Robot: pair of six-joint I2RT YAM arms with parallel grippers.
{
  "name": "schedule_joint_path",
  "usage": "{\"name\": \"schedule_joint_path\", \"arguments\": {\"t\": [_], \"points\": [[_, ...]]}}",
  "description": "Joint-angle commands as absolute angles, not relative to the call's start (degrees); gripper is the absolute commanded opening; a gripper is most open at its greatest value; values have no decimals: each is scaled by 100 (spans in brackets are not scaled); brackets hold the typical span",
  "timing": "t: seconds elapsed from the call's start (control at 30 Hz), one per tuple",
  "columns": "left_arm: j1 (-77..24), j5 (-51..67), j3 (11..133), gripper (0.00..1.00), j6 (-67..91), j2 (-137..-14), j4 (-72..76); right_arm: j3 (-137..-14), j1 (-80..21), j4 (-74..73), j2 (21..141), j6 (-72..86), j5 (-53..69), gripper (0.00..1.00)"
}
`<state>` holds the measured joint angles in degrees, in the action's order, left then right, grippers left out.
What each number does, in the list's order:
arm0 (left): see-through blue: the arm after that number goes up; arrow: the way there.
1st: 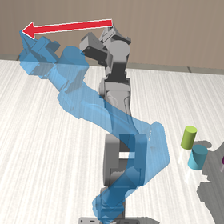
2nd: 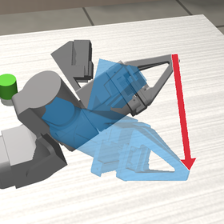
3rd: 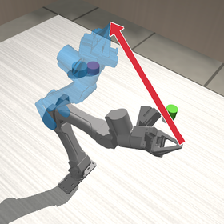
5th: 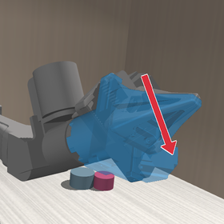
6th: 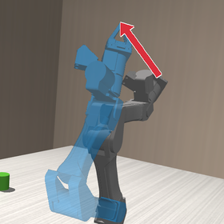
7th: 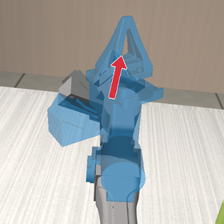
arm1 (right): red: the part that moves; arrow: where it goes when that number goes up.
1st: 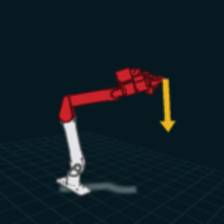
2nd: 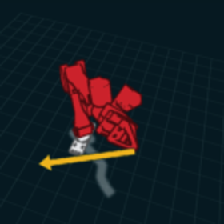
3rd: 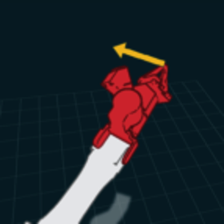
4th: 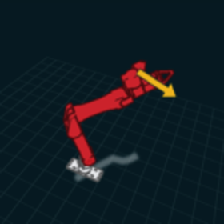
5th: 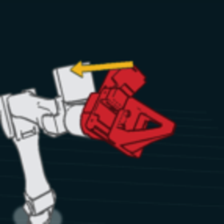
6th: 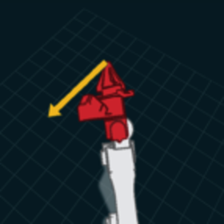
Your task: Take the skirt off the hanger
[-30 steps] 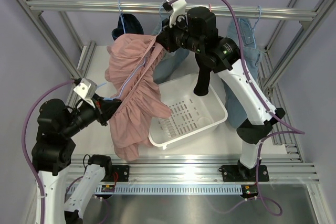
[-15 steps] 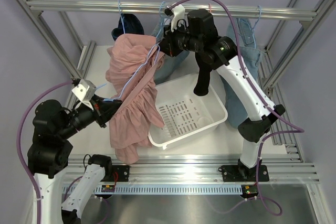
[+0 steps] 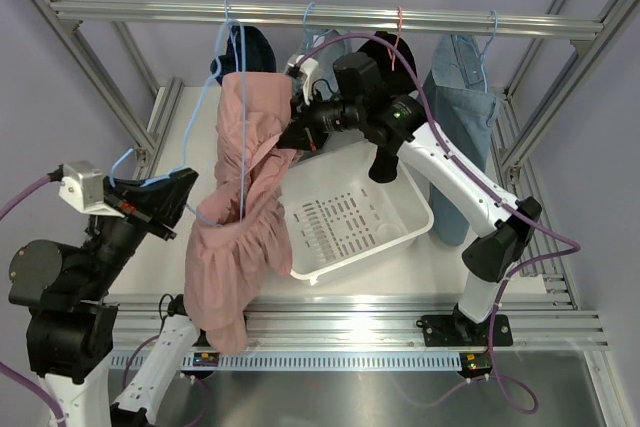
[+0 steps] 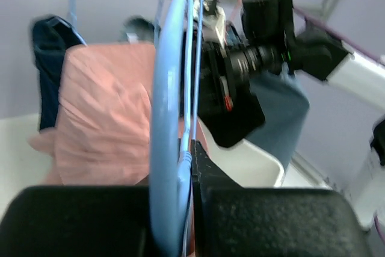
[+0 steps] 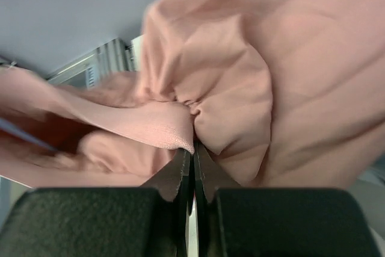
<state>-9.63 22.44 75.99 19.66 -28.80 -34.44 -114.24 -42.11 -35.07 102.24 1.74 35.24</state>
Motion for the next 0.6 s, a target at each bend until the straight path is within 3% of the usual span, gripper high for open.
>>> {"name": "schedule_joint_path", "arguments": {"t": [0.0,0.3,0.57], "points": [[-984,1223,7813,0,2312,-2839,-2997,-11479,-4622,-3006,9888,79,3876,0],[-993,572,7401,0,2171,-2663,-3129,-11522,-5273,-2918,10353,211,2982,0],[-984,-182,7848,0,1776,-2321,-3848,-13208,-5519,-3339,11065,159,2680,0]]}}
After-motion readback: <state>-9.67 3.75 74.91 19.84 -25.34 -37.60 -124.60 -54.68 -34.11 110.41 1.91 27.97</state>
